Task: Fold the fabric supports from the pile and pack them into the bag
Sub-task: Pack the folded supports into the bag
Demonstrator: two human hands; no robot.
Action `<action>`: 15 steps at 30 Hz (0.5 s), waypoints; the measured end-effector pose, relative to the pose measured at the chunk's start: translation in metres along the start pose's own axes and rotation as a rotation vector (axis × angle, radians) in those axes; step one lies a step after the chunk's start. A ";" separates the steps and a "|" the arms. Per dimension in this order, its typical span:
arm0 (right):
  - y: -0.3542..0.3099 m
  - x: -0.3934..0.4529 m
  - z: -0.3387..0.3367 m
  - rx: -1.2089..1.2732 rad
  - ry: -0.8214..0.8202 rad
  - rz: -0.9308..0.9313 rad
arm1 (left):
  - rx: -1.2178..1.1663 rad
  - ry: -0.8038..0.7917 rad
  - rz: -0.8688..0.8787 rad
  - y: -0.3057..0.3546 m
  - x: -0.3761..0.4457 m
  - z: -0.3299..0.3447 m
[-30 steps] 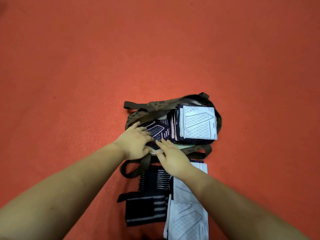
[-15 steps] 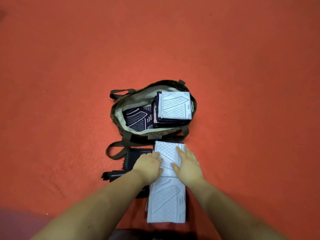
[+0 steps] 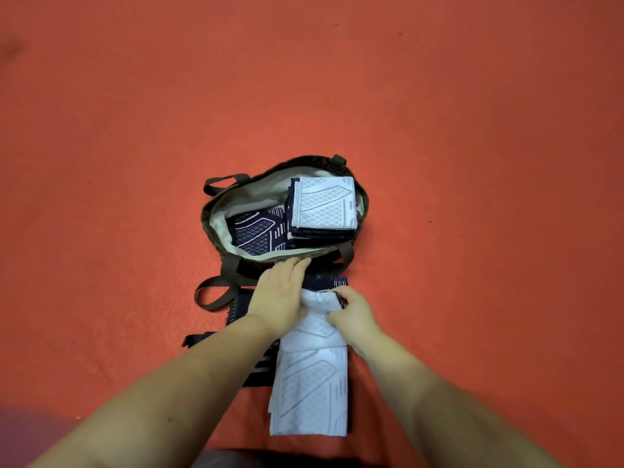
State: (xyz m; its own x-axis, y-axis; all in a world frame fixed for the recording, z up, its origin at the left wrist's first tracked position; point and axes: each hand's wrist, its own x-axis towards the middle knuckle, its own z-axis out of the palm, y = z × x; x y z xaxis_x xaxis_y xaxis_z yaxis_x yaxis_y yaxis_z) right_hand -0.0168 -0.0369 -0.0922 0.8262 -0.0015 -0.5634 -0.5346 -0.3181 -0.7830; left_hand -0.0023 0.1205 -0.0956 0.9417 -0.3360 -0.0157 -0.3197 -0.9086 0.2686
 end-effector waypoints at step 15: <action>-0.149 0.029 0.021 -0.215 -0.022 -0.339 | -1.115 -0.259 -0.626 -0.106 0.043 -0.126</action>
State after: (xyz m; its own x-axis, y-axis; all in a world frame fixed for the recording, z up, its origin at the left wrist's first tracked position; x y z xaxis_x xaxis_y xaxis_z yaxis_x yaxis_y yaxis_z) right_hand 0.0831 0.0307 0.0022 0.9442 0.1570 -0.2896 -0.1808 -0.4879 -0.8540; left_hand 0.0851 0.2341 -0.0032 0.8109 -0.0846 -0.5791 0.5394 -0.2757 0.7956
